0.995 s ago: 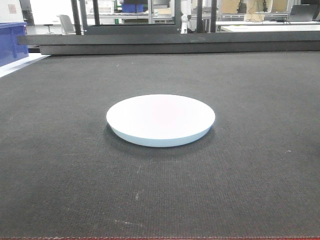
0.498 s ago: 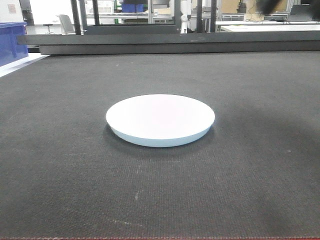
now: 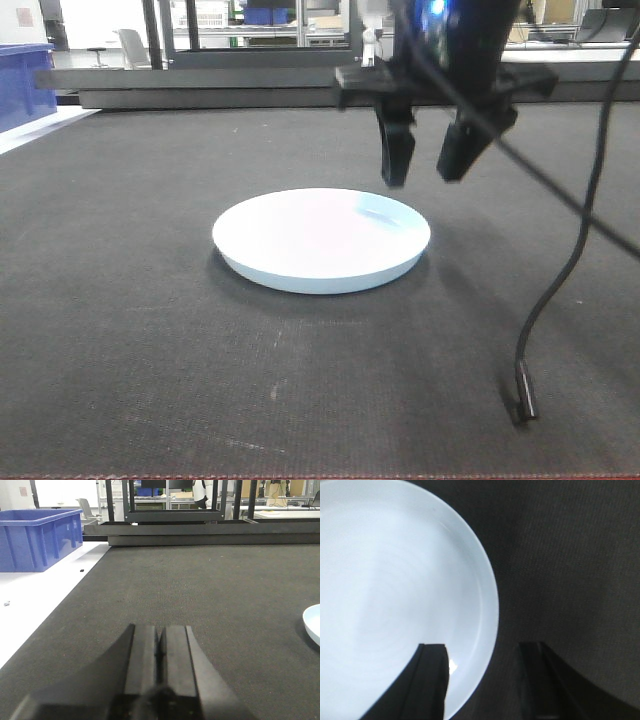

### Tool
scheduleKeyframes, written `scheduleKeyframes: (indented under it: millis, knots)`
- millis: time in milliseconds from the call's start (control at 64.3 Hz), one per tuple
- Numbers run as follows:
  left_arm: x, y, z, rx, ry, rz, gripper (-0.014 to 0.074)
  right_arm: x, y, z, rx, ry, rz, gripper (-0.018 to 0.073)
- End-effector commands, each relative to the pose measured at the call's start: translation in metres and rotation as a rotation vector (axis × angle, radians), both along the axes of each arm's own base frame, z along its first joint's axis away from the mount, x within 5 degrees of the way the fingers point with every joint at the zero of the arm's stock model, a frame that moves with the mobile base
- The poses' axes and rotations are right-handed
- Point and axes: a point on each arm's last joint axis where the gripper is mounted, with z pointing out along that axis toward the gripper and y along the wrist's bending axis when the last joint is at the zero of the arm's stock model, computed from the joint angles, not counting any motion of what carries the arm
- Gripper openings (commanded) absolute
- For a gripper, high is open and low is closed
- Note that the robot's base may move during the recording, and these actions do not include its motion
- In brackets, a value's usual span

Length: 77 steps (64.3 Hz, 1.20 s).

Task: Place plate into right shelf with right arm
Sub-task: 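Lower the right gripper onto the white plate's rim and grasp it, then lift the white plate up off the table with the right gripper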

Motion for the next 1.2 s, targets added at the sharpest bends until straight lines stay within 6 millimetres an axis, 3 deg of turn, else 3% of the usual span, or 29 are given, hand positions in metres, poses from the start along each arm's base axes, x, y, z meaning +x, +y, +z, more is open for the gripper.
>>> scheduleKeyframes:
  millis: [0, 264, 451, 637, 762, 964, 1182]
  knots:
    - [-0.001, 0.002, 0.005, -0.011, -0.088, 0.018, -0.0047, 0.006, 0.0, 0.023, 0.017, -0.107, 0.012, 0.04]
    - [-0.001, 0.002, 0.005, -0.011, -0.088, 0.018, -0.0047, 0.016, 0.006, 0.003, 0.019, -0.105, 0.019, 0.0388]
    - [-0.001, 0.002, 0.005, -0.011, -0.088, 0.018, -0.0047, 0.02, 0.008, -0.011, 0.005, -0.083, 0.022, 0.0258]
    - [-0.001, 0.002, 0.005, -0.011, -0.088, 0.018, -0.0047, 0.021, 0.009, -0.011, 0.006, -0.1, 0.028, 0.0042]
    - [-0.001, 0.002, 0.005, -0.011, -0.088, 0.018, -0.0047, 0.022, 0.008, -0.009, 0.001, -0.109, 0.031, 0.0055]
    - [-0.001, 0.002, 0.005, -0.011, -0.088, 0.018, -0.0047, 0.012, 0.003, 0.025, 0.053, -0.207, 0.035, 0.0055]
    - [-0.001, 0.002, 0.005, -0.011, -0.088, 0.018, -0.0047, -0.031, -0.02, 0.059, 0.114, -0.367, 0.069, 0.0055]
